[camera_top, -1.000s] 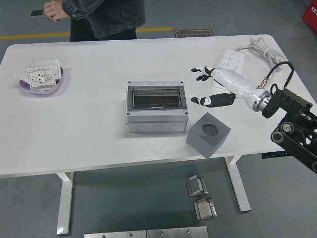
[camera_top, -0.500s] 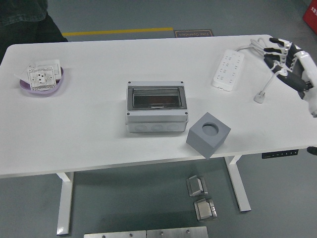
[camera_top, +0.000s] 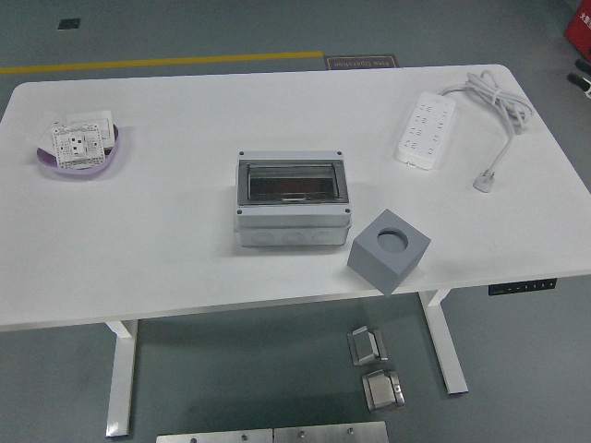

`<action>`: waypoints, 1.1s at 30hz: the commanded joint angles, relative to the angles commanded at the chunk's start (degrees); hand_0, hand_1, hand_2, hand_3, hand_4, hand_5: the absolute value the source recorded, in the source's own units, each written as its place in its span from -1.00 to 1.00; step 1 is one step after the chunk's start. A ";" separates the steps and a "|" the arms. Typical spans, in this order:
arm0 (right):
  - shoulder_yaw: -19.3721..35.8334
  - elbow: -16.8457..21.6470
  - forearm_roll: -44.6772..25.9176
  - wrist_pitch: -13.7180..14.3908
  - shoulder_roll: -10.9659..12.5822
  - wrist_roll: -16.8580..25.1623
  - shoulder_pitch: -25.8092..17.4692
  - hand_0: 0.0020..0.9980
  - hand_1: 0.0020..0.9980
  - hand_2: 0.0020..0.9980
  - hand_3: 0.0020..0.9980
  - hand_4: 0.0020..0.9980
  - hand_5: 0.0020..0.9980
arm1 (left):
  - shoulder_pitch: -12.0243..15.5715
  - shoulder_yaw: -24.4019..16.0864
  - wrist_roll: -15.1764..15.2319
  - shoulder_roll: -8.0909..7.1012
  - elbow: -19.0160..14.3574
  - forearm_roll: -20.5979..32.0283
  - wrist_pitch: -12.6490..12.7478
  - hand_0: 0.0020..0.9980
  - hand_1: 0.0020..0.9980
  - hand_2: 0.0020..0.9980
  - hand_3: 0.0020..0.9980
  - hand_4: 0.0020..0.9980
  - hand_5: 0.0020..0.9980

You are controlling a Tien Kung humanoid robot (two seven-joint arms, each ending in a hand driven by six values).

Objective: Pick up the cylinder from the cube,place it in the box,flap close box

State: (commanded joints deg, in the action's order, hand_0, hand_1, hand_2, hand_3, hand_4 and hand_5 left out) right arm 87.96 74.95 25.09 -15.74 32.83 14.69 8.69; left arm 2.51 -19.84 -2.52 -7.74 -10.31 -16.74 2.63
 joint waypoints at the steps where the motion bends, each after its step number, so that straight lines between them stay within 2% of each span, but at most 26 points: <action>1: -0.07 -0.06 -2.30 -1.61 0.03 -1.02 0.02 0.75 0.64 0.70 0.82 0.79 0.54 | 0.02 -0.09 -0.06 0.00 0.00 -0.18 -0.01 0.32 0.30 0.06 0.16 0.13 -0.59; 6: -0.08 -0.19 -10.40 -7.13 0.24 -3.42 -0.02 0.75 0.64 0.70 0.82 0.79 0.54 | 0.03 0.16 -0.03 -0.05 0.00 -0.04 -0.02 0.32 0.30 0.06 0.16 0.13 -0.59; 7: -0.11 -0.21 -11.96 -7.79 0.28 -3.68 -0.04 0.93 0.81 0.87 0.93 0.86 0.76 | 0.02 0.20 -0.02 -0.07 0.00 -0.02 -0.02 0.32 0.30 0.06 0.16 0.14 -0.58; 10: -0.18 -0.28 -15.39 -8.63 0.29 -3.99 -0.06 0.93 0.81 0.87 0.93 0.86 0.76 | 0.05 0.39 0.06 -0.08 0.00 0.20 -0.02 0.32 0.30 0.06 0.16 0.14 -0.58; 11: -0.18 -0.29 -16.02 -8.72 0.29 -4.03 -0.05 0.93 0.81 0.87 0.93 0.86 0.76 | 0.07 0.39 0.06 -0.07 0.00 0.18 -0.02 0.32 0.30 0.06 0.16 0.14 -0.58; 12: -0.16 -0.29 -16.53 -8.76 0.31 -4.05 -0.05 1.00 0.99 0.98 1.00 0.97 1.00 | 0.10 0.17 -0.02 -0.05 0.00 -0.08 -0.03 0.32 0.30 0.06 0.16 0.15 -0.57; 26: 1.16 1.02 -15.94 -7.97 1.62 -4.44 -0.91 1.00 1.00 1.00 1.00 1.00 1.00 | -0.71 -0.53 0.25 -0.43 0.00 -0.43 -0.06 0.32 0.30 0.07 0.16 0.15 -0.56; 33: 0.83 0.87 -14.54 -6.87 2.06 -4.66 -0.69 1.00 1.00 0.99 1.00 1.00 1.00 | -1.54 0.55 1.09 -1.63 0.00 2.00 -0.04 0.32 0.30 0.07 0.16 0.15 -0.56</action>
State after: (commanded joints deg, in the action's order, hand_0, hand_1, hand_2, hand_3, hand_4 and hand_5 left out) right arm 88.79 75.82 10.55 -22.60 34.90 10.03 8.00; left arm 0.97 -19.30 -1.44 -9.37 -10.31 -14.74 2.59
